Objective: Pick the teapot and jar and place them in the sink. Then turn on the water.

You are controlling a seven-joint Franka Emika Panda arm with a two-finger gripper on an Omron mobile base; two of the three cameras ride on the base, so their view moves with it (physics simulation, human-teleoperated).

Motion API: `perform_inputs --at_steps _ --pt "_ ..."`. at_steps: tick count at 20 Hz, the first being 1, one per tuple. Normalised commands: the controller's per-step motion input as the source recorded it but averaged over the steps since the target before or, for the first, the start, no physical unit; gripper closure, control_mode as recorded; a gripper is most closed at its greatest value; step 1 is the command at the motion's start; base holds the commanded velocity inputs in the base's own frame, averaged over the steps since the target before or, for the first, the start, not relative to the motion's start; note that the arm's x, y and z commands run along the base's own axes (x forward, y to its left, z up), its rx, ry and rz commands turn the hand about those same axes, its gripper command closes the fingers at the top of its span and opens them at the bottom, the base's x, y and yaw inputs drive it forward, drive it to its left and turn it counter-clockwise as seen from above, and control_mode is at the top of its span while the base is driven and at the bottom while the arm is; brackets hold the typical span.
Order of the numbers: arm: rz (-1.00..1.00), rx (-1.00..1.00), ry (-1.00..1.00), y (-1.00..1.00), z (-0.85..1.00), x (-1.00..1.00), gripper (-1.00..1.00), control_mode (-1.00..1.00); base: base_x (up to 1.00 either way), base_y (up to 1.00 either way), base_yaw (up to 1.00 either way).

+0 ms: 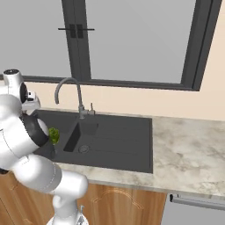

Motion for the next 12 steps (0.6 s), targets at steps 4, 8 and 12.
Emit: perform_inputs --at_steps 4,8,12 --pt "0.00 0.00 0.00 0.00 -0.03 0.41 1.00 -1.00 0.00 0.00 0.00" --pt "0.00 0.00 0.00 0.00 0.00 0.27 1.00 -1.00 0.00 0.00 0.00" --pt "0.00 0.00 0.00 0.00 0.00 0.28 1.00 -1.00 0.00 0.00 0.00"
